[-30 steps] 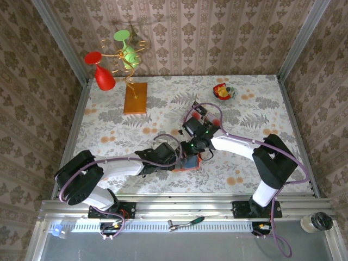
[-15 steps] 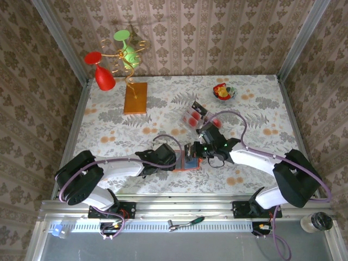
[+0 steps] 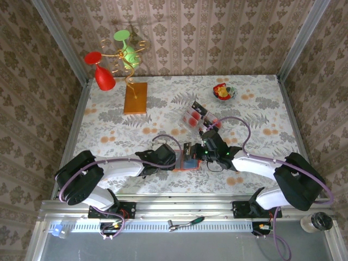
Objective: Put the credit cards into the card holder
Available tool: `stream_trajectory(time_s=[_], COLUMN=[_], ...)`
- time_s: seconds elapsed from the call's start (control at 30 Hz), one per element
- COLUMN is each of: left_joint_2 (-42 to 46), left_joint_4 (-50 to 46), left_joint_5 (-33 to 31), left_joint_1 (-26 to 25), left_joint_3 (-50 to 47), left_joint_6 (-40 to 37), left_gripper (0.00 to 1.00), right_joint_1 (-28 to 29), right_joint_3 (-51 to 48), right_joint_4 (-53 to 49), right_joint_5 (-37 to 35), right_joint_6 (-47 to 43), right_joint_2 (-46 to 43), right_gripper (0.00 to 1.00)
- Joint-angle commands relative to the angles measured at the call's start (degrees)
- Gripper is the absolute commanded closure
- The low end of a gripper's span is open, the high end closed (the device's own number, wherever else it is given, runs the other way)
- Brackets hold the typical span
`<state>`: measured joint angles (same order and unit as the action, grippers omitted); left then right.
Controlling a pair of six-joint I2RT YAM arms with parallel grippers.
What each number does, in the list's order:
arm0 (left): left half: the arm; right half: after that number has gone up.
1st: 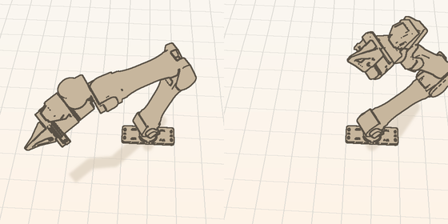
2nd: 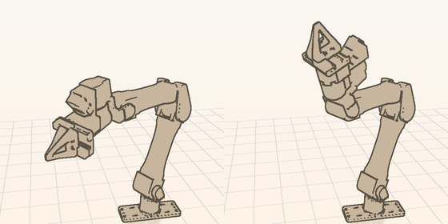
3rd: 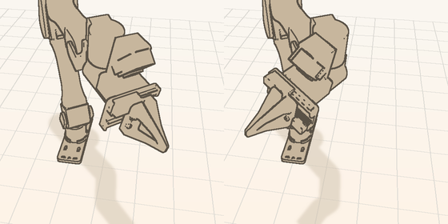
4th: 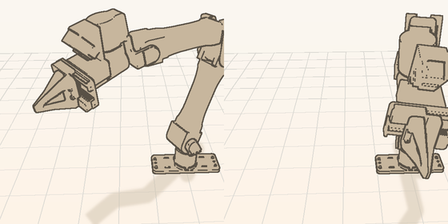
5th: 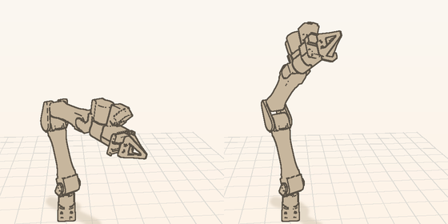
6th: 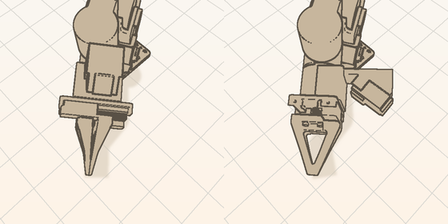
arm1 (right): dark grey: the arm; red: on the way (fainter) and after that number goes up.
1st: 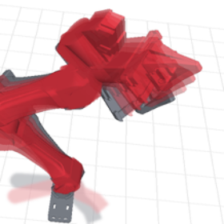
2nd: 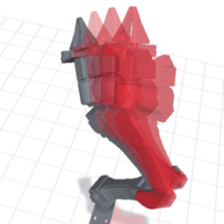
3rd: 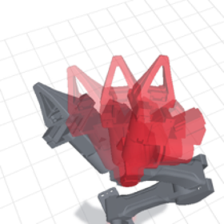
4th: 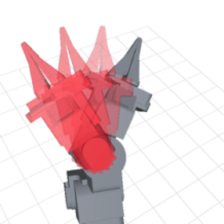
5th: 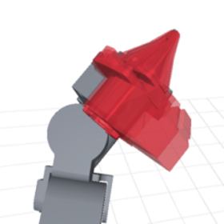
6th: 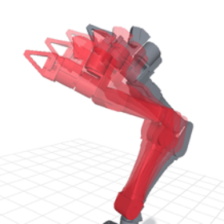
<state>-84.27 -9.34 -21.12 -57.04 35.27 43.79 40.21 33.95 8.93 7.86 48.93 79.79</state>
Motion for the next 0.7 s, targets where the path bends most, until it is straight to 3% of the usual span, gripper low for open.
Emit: stream_trajectory(time_s=[0.0,0.67], left_joint_2=[-0.30,-0.34], left_joint_4=[-3.93,-3.84], left_joint_5=[-1.64,-1.74], left_joint_1=[-0.45,-0.89], left_joint_3=[-1.51,-2.13], left_joint_6=[0.73,1.21], left_gripper=[0.00,0.00], right_joint_1=[0.57,0.96], right_joint_3=[-1.17,-3.87], right_joint_4=[2.88,10.92], right_joint_5=[-2.49,-2.66], right_joint_6=[1.47,4.76], right_joint_2=[1.68,4.23], right_gripper=[1.00,1.00])
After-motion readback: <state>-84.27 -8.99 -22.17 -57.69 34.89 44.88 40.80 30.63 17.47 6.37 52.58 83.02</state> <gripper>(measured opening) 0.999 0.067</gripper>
